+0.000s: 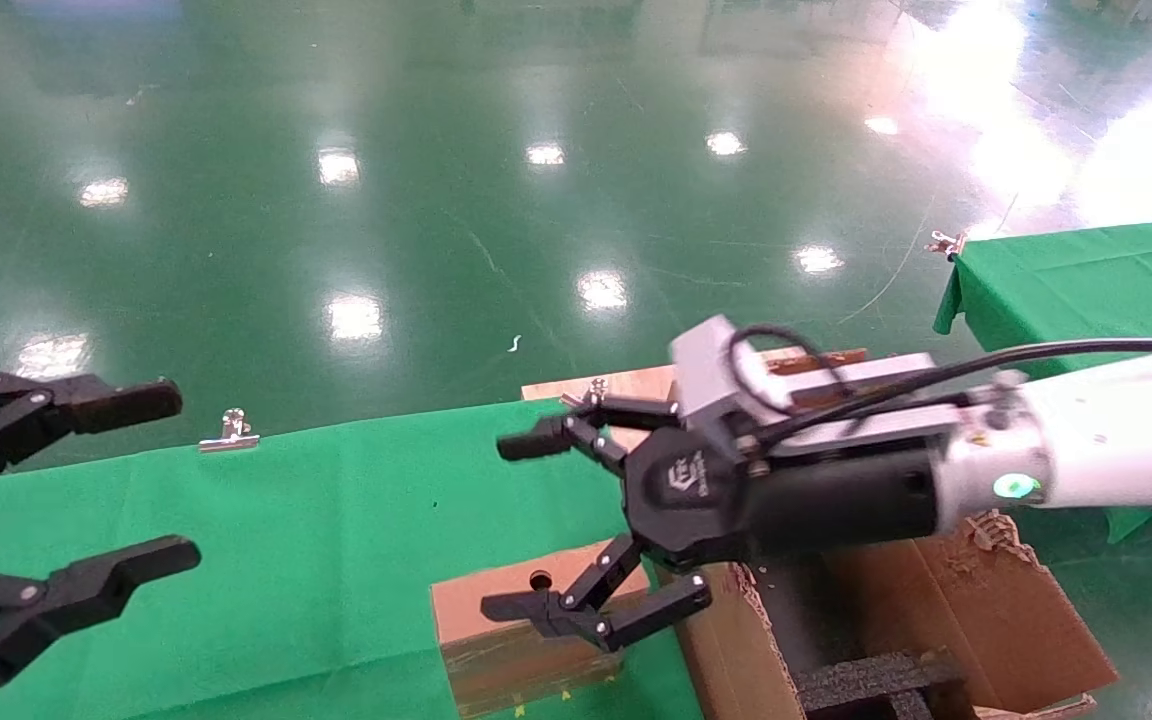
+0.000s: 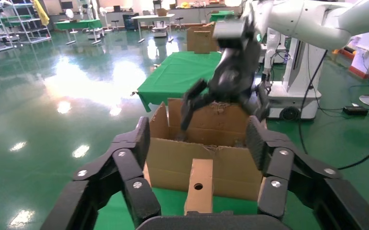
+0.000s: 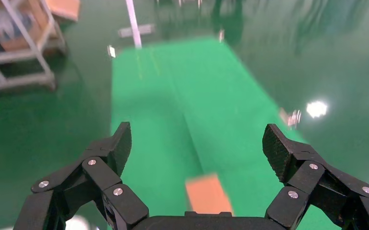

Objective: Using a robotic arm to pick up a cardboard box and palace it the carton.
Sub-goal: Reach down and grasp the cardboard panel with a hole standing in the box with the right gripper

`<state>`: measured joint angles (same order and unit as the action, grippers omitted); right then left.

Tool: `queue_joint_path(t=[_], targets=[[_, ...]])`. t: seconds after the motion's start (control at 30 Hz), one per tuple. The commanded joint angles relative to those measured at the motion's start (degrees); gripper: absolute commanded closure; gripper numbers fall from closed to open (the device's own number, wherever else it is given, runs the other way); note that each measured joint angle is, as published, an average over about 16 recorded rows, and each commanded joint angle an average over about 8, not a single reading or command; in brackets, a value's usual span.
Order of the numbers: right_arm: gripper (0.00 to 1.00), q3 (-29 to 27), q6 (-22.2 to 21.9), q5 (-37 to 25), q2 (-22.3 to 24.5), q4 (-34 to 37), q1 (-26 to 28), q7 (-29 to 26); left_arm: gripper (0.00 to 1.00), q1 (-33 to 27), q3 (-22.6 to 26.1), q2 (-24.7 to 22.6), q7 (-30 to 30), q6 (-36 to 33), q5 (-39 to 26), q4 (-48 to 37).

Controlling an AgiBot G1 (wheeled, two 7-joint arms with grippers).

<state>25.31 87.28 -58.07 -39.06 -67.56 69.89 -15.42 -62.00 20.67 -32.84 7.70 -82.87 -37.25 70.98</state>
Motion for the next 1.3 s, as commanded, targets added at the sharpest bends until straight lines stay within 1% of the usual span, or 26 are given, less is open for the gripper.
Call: queue_joint_path(t=[0.03, 0.17, 0.33, 0.6, 0.8, 1.03, 1.07, 1.13, 1.17, 1.2, 1.23, 1.3], targets=[[0.00, 1.71, 0.35, -3.11, -0.92, 1.42, 1.75, -1.08, 1.00, 0.00, 0.00, 0.00, 0.00, 0.00, 0.00, 0.00], [0.00, 5.28, 1.71, -8.95, -3.65, 4.18, 5.38, -0.89, 1.00, 0.00, 0.00, 0.00, 0.00, 0.00, 0.00, 0.00], [0.00, 10.13, 2.87, -15.22, -6.97, 7.17, 9.66, 0.67, 1.00, 0.00, 0.00, 0.00, 0.00, 0.00, 0.00, 0.00], [0.00, 17.77, 3.04, -22.84, -11.72, 11.02, 15.77, 4.53, 1.00, 0.00, 0.00, 0.00, 0.00, 0.00, 0.00, 0.00], [0.00, 22.98, 3.08, -27.06, -14.78, 13.14, 19.78, 7.27, 1.00, 0.00, 0.00, 0.00, 0.00, 0.00, 0.00, 0.00], [0.00, 26.75, 2.59, -28.90, -17.08, 15.49, 22.31, 9.71, 0.99, 0.00, 0.00, 0.00, 0.00, 0.00, 0.00, 0.00], [0.00, 27.11, 2.57, -28.97, -17.38, 15.89, 22.52, 10.00, 0.90, 0.00, 0.00, 0.00, 0.00, 0.00, 0.00, 0.00], [0.00, 27.90, 2.68, -29.14, -18.01, 16.63, 22.92, 10.57, 0.65, 0.00, 0.00, 0.00, 0.00, 0.00, 0.00, 0.00], [0.03, 28.18, 2.75, -29.21, -18.24, 16.90, 23.06, 10.79, 0.52, 0.00, 0.00, 0.00, 0.00, 0.00, 0.00, 0.00], [0.10, 28.62, 2.85, -29.36, -18.55, 17.21, 23.29, 11.03, 0.40, 0.00, 0.00, 0.00, 0.00, 0.00, 0.00, 0.00], [0.20, 29.08, 2.97, -29.50, -18.85, 17.47, 23.50, 11.22, 0.27, 0.00, 0.00, 0.00, 0.00, 0.01, 0.00, 0.00], [0.46, 29.93, 3.24, -29.82, -19.38, 17.85, 23.90, 11.54, 0.03, 0.01, 0.00, 0.00, 0.00, 0.01, 0.01, -0.01]])
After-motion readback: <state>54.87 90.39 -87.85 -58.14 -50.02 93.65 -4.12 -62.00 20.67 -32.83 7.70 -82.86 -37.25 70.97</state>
